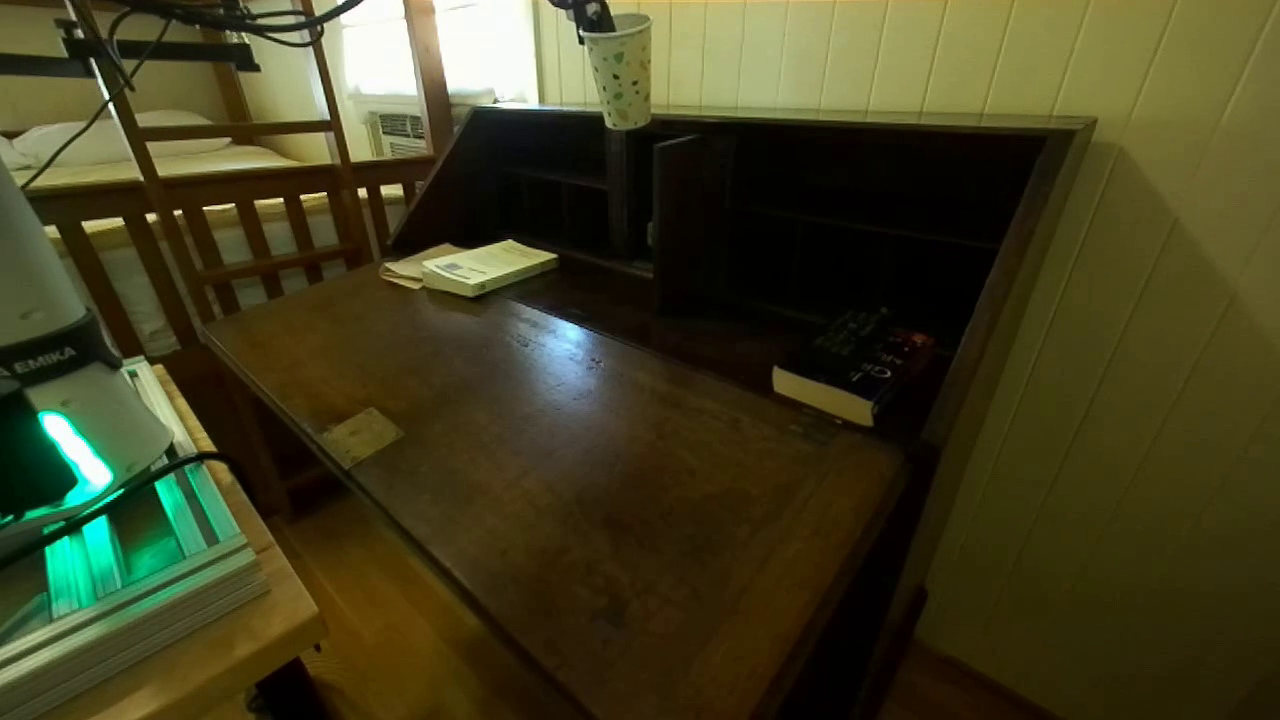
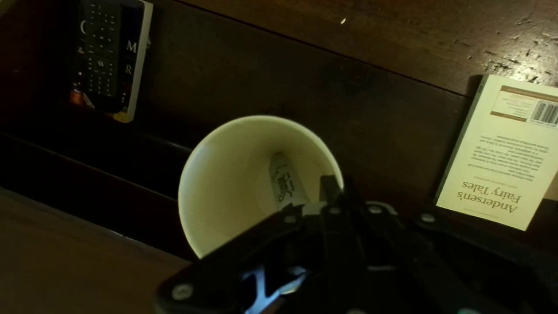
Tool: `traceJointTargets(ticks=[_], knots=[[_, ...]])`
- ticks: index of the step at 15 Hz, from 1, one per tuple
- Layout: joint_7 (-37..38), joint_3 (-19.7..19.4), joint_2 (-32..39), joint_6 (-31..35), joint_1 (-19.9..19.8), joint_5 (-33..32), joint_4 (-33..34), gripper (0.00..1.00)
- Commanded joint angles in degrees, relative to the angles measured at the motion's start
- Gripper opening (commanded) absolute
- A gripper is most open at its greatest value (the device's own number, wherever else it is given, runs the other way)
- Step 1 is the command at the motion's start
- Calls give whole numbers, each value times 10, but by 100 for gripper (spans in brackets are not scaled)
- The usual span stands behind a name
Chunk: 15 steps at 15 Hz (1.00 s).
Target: Put the marker inside the paper cup, pick up the paper cup and put it at the top
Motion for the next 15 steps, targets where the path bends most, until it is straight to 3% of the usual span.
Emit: traceJointTargets(ticks=[1, 15], knots=[[-41, -3, 34, -11, -8, 3, 51, 1], [-255, 1, 114, -52, -19, -49, 183, 1]])
